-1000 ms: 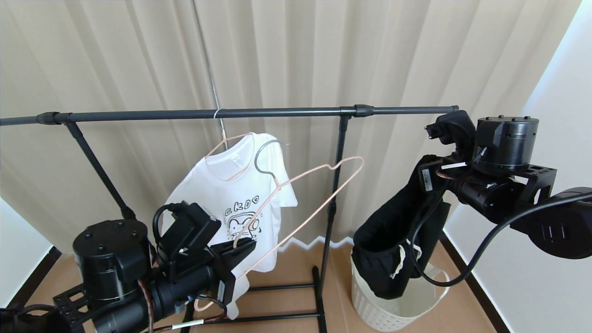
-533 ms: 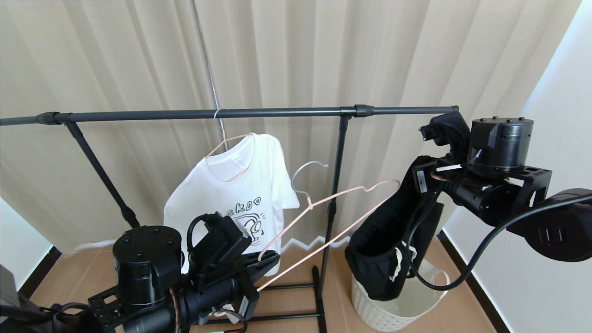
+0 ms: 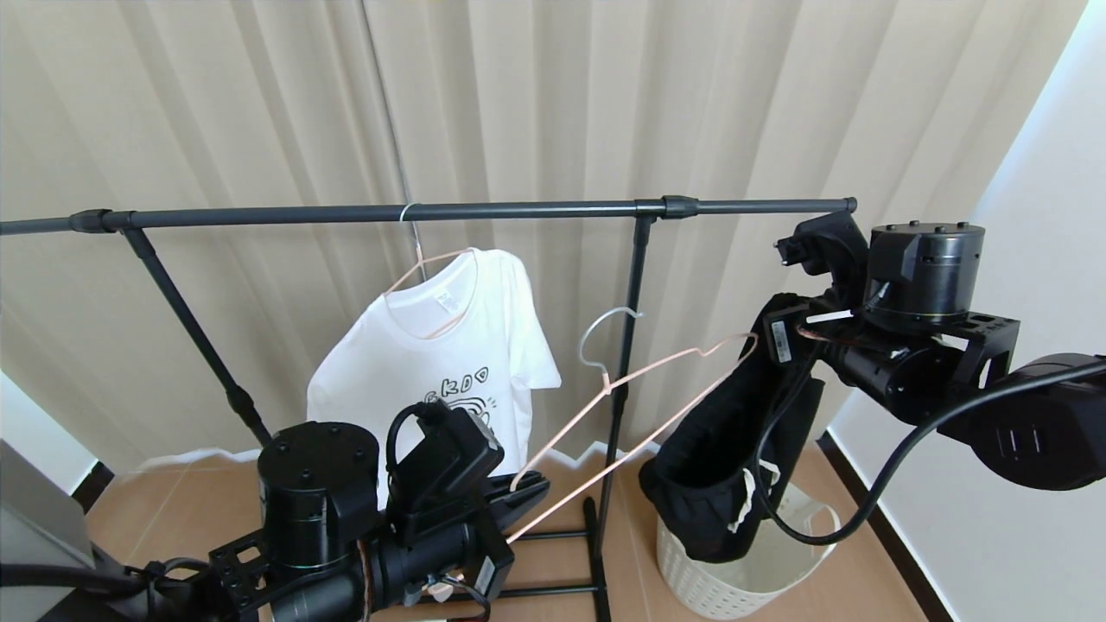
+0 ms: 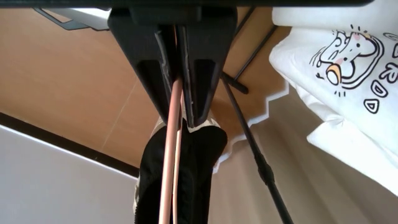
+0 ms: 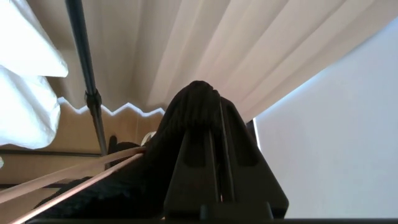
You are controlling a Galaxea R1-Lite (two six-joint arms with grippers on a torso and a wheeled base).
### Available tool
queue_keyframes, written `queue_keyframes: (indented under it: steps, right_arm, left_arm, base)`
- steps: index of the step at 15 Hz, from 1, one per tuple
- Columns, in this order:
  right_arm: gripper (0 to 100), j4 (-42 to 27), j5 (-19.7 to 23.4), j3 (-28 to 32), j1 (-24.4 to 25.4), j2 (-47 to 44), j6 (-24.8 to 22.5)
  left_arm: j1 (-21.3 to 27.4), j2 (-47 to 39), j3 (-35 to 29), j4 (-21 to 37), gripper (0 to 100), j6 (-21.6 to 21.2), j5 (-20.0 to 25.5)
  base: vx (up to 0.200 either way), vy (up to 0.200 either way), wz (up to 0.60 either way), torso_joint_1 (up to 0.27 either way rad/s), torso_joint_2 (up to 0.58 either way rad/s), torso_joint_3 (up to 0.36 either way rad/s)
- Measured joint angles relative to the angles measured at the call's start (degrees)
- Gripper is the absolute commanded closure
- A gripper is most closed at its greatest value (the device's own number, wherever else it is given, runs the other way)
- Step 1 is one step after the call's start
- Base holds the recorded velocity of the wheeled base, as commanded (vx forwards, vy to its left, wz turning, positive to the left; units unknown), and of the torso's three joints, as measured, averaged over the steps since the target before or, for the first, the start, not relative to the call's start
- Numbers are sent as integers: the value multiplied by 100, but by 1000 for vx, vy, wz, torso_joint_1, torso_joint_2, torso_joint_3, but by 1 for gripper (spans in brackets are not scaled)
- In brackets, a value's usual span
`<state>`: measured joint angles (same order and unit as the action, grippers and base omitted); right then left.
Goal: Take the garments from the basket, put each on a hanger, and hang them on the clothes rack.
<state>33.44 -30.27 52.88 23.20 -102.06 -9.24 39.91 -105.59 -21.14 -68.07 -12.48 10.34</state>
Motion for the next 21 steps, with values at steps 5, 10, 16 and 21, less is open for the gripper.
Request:
queue_keyframes:
  steps: [5, 10, 16, 21]
  right_arm:
    - [100, 323, -240, 221, -212, -386, 2]
    - [100, 336, -244, 202, -184, -417, 11]
    - [100, 340, -325, -7, 265, -98, 11]
    - [100, 343, -510, -160, 712, 46, 13]
  left_arm:
    - [51, 146, 151, -2, 100, 6, 2]
    - [96, 57, -35, 0, 100, 26, -33]
    - [85, -245, -339, -20, 100, 69, -63]
    - [33, -352, -538, -18, 100, 219, -130]
  base:
    - [0, 0, 0, 0, 0, 0]
    - [0, 0, 0, 0, 0, 0]
    - [0, 0, 0, 0, 0, 0]
    - [0, 0, 0, 0, 0, 0]
